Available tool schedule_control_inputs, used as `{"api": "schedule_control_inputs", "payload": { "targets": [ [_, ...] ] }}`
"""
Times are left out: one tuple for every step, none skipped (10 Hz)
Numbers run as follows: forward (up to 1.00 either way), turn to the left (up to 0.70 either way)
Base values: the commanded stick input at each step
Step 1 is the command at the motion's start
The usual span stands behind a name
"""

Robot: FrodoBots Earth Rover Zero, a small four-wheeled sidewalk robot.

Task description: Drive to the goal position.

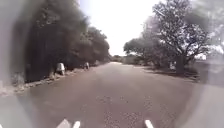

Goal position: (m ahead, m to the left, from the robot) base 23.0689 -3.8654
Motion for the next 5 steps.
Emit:
{"api": "schedule_control_inputs", "payload": {
  "targets": [
    [0.85,-0.34],
    [0.85,-0.34],
    [0.85,-0.34],
    [0.85,-0.26],
    [0.85,-0.18]
  ]
}}
